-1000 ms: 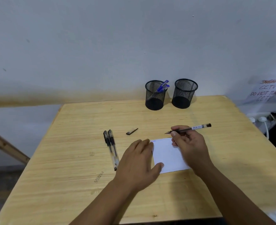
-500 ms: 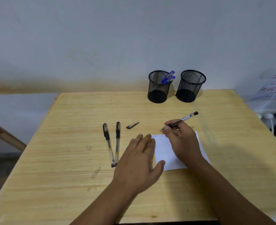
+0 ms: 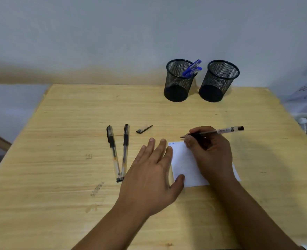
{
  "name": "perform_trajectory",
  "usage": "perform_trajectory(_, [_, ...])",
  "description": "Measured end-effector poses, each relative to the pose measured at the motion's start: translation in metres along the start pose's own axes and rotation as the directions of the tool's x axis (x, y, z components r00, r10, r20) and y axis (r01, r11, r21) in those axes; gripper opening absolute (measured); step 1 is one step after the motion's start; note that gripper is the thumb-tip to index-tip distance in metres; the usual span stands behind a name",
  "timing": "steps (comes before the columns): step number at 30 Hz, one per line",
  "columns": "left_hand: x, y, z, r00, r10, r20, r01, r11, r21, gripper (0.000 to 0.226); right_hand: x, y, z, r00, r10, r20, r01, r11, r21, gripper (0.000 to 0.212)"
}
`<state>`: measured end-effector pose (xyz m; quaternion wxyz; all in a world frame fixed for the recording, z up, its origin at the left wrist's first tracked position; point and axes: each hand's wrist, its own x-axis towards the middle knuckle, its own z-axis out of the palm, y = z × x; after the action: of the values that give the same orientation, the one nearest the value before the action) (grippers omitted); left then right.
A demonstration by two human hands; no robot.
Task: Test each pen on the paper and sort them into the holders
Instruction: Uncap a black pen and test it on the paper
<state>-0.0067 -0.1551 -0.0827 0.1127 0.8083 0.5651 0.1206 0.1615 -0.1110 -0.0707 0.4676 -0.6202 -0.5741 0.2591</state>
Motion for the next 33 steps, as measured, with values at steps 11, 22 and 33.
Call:
perform_trajectory(11, [0.002, 0.0, -0.002, 0.999, -0.033, -0.009, 0.032, 0.997, -0.063, 0.08, 0.009, 0.004, 0.003, 0.995, 0.065, 0.078, -0.061, 0.997, -0.048, 0.012])
perform_trajectory(22, [0.003, -0.002, 0.0, 0.999, -0.047, -0.008, 0.045, 0.992, -0.117, 0.078, 0.005, 0.002, 0.002, 0.998, -0.012, 0.064, 0.016, 0.997, -0.076, 0.01])
perform_trajectory(33, [0.002, -0.001, 0.001, 0.998, -0.054, -0.026, 0.051, 0.99, -0.128, 0.077, 0.008, 0.004, 0.004, 0.993, 0.021, 0.112, -0.008, 0.993, -0.114, 0.007])
